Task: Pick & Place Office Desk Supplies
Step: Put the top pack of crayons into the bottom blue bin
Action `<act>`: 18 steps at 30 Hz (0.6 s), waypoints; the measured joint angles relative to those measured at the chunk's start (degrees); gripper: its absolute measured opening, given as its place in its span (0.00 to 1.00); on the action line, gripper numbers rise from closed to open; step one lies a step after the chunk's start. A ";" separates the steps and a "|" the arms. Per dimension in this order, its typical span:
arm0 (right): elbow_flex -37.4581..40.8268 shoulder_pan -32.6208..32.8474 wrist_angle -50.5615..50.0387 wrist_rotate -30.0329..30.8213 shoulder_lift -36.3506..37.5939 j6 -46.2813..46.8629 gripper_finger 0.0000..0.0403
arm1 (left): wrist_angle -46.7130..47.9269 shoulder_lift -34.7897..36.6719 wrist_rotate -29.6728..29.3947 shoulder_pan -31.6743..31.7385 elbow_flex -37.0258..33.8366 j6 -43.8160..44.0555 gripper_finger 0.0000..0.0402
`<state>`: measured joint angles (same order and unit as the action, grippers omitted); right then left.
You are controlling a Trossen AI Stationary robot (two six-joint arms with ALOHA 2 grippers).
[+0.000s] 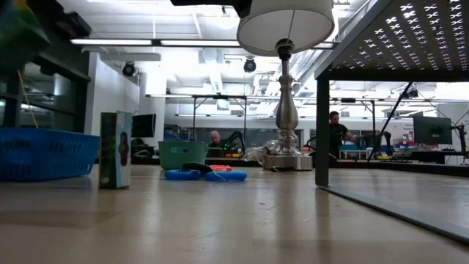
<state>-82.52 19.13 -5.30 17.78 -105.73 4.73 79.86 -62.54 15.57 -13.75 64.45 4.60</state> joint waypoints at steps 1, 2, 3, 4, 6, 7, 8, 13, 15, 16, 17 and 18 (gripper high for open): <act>0.00 -0.01 0.00 0.00 0.00 0.00 0.17 | -0.89 0.00 0.65 -1.57 0.00 1.07 0.25; 0.00 -0.01 0.00 0.00 0.00 0.00 0.17 | -1.63 0.00 1.02 -3.21 0.00 2.32 0.25; 0.00 0.00 0.00 0.00 0.00 0.00 0.17 | -2.24 0.00 1.21 -4.91 0.00 3.60 0.25; 0.00 -0.01 0.00 0.00 0.00 0.02 0.17 | -2.88 0.00 1.39 -6.68 0.00 4.99 0.25; 0.00 0.00 0.00 0.00 0.00 0.00 0.17 | -4.04 0.00 1.35 -10.30 0.00 7.88 0.25; 0.00 0.00 0.00 0.00 0.00 0.00 0.17 | -4.69 0.00 1.14 -12.25 0.00 9.30 0.25; 0.00 0.00 0.00 0.00 0.00 0.02 0.17 | -5.41 0.00 0.76 -14.21 0.01 10.71 0.25; 0.00 0.00 0.00 0.00 0.00 0.00 0.17 | -8.50 -0.26 -4.37 -24.64 0.01 18.83 0.25; 0.00 -0.02 0.00 0.02 0.00 0.00 0.17 | -9.38 -0.76 -7.02 -28.38 0.00 23.01 0.25; 0.00 0.00 0.00 0.00 0.00 0.02 0.17 | -9.89 -1.11 -8.26 -30.12 0.00 25.35 0.25; 0.00 0.00 0.00 0.02 0.00 0.00 0.17 | -10.29 -1.54 -9.29 -31.66 0.00 27.87 0.25; 0.00 -0.02 0.00 0.01 0.00 0.00 0.17 | -10.50 -2.02 -10.17 -33.10 0.00 30.48 0.25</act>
<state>-82.52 19.12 -5.30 17.79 -105.73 4.74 69.36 -64.56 5.40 -46.85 64.45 35.08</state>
